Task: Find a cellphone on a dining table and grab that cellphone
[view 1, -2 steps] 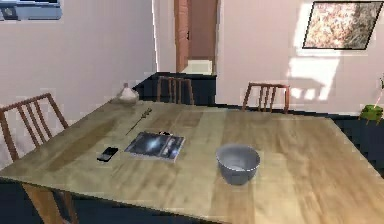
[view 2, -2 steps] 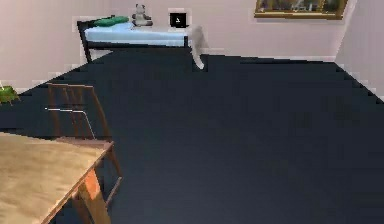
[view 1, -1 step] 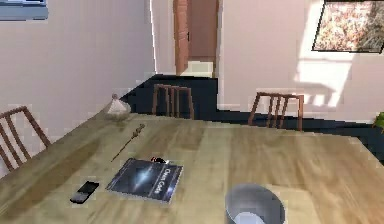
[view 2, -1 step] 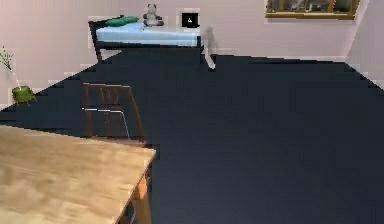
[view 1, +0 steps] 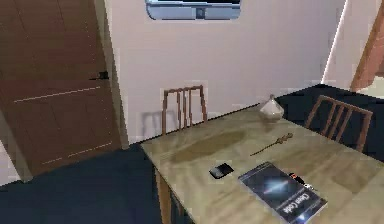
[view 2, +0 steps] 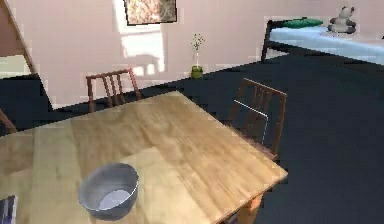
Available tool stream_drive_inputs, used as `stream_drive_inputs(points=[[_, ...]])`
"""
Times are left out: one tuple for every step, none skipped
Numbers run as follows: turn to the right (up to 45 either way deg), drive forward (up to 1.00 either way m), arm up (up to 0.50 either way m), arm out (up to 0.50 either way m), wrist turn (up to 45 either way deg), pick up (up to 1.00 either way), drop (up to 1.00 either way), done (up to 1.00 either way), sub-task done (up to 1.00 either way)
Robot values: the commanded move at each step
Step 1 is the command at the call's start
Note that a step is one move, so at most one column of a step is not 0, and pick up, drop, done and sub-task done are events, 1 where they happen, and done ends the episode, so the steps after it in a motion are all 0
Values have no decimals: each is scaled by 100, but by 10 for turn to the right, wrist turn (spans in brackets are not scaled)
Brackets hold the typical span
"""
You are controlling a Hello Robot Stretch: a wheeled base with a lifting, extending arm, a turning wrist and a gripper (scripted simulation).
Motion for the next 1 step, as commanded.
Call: stream_drive_inputs(points=[[-450, 0, 0, 0, 0, 0, 0, 0, 0]])
